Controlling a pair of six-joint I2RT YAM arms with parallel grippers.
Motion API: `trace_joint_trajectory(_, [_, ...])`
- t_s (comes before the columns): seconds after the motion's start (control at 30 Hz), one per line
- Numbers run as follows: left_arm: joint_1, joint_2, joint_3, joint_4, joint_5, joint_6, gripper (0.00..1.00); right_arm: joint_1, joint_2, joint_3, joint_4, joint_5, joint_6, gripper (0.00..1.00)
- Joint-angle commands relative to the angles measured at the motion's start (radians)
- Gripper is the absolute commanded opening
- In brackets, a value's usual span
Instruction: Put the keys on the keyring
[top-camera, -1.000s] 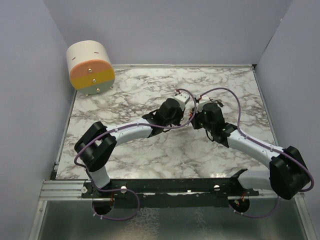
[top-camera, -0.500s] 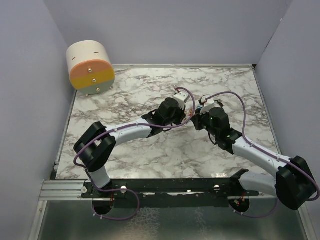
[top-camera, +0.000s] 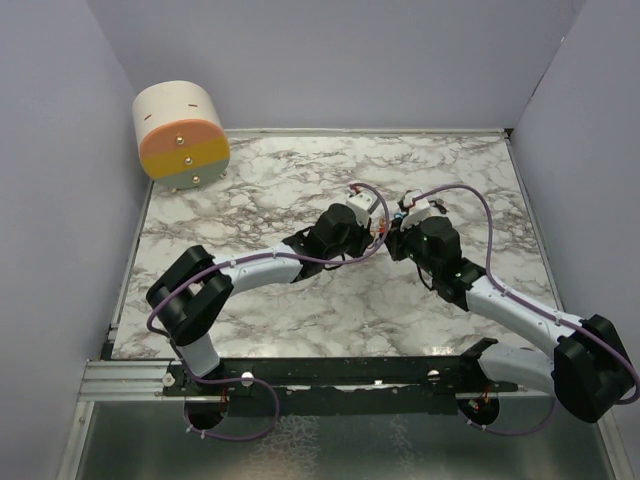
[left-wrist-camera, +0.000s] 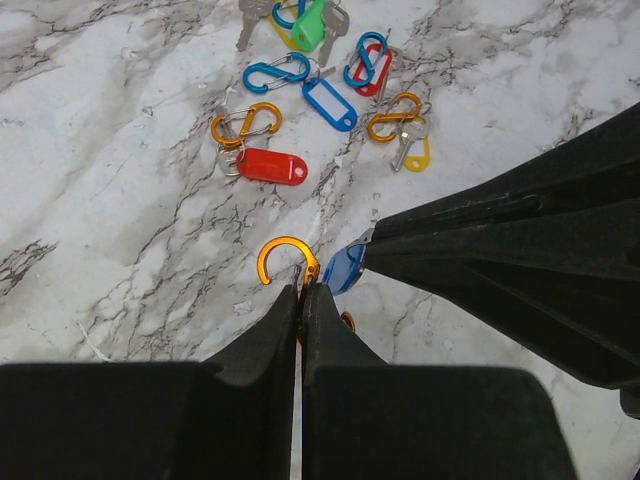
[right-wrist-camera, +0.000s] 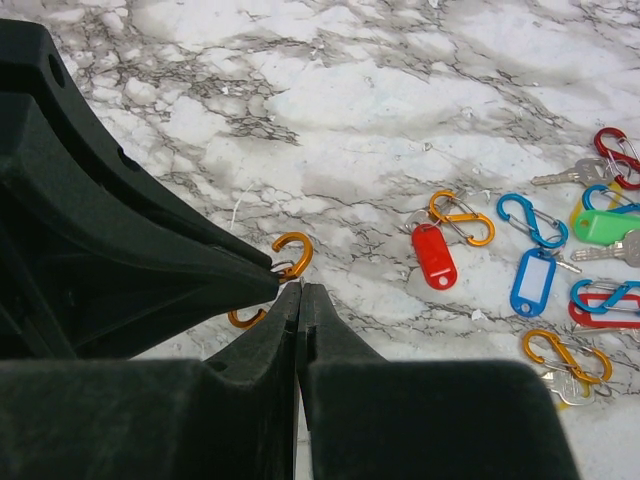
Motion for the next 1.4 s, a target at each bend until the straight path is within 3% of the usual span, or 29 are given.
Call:
trace_joint_trajectory(0.0, [-0.008, -0.047, -0.009, 0.068, 0.017, 0.003, 0.00, -0.001, -0.004, -0.012, 0.044, -0.029, -0.013, 0.01])
trace_joint_trajectory(1.37, [-0.007, -0.025, 0.033, 0.065, -0.012, 0.029, 0.00, -0.001, 0.026, -0.002, 0.054, -0.171, -0.025, 0.01])
